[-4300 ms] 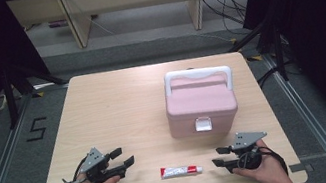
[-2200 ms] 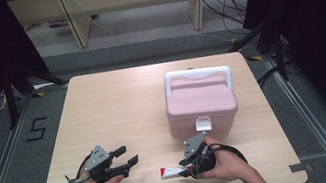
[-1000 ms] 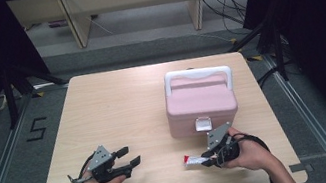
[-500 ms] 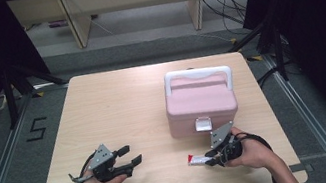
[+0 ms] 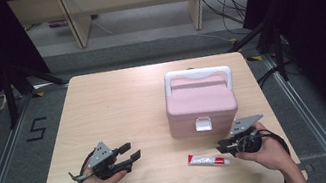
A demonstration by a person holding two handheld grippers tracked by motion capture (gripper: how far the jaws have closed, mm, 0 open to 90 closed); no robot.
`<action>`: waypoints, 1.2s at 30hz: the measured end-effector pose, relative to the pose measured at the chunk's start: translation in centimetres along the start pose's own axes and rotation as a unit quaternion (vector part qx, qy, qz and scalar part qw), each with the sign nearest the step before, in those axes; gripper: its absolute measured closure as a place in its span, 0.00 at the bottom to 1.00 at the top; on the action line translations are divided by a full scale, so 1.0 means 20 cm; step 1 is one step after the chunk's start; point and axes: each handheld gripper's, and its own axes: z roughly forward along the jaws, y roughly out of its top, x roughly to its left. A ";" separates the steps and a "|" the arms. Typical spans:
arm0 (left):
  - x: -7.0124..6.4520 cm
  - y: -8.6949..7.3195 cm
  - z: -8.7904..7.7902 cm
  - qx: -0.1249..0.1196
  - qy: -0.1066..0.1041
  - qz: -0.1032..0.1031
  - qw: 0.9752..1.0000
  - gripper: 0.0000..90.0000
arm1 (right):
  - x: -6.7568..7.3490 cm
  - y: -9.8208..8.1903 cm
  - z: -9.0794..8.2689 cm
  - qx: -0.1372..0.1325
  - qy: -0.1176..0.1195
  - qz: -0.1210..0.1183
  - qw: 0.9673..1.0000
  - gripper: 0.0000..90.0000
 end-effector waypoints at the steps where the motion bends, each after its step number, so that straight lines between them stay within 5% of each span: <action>1: 0.00 0.00 0.00 0.000 0.000 0.000 1.000 0.56 | 0.00 0.00 0.00 0.000 0.000 0.000 1.000 0.85; 3: 0.00 0.01 0.01 -0.001 0.005 -0.001 1.000 0.59 | -0.02 -0.04 -0.05 -0.007 -0.026 0.037 0.999 0.90; 5: 0.00 0.02 0.01 -0.002 0.005 -0.001 1.000 0.60 | -0.02 -0.06 -0.07 -0.013 -0.036 0.048 0.998 0.91; 8: 0.00 0.03 0.03 -0.009 -0.002 0.000 1.000 0.61 | -0.05 -0.10 -0.13 -0.039 -0.067 0.101 0.992 0.93; 14: -0.01 0.07 0.05 -0.017 -0.003 -0.001 1.000 0.63 | -0.08 -0.13 -0.18 -0.062 -0.105 0.139 0.983 0.94; 16: -0.01 0.08 0.05 -0.015 0.000 -0.003 1.000 0.63 | -0.09 -0.13 -0.19 -0.064 -0.113 0.127 0.983 0.95; 18: -0.01 0.09 0.07 -0.020 -0.007 -0.002 1.000 0.64 | -0.08 -0.13 -0.19 -0.069 -0.121 0.151 0.979 0.97; 23: -0.02 0.13 0.07 -0.019 -0.002 -0.001 1.000 0.65 | -0.09 -0.12 -0.20 -0.083 -0.134 0.150 0.976 0.98; 26: -0.02 0.16 0.08 -0.024 0.002 -0.006 1.000 0.64 | -0.08 -0.10 -0.21 -0.087 -0.140 0.169 0.972 0.96; 29: -0.03 0.24 0.11 -0.039 -0.003 -0.009 0.999 0.61 | -0.10 -0.07 -0.24 -0.100 -0.165 0.155 0.969 0.91; 33: -0.04 0.33 0.15 -0.041 -0.003 -0.006 0.999 0.59 | -0.10 -0.04 -0.24 -0.118 -0.168 0.175 0.963 0.90; 36: -0.05 0.37 0.18 -0.045 -0.007 -0.008 0.999 0.59 | -0.11 -0.04 -0.25 -0.114 -0.177 0.163 0.964 0.90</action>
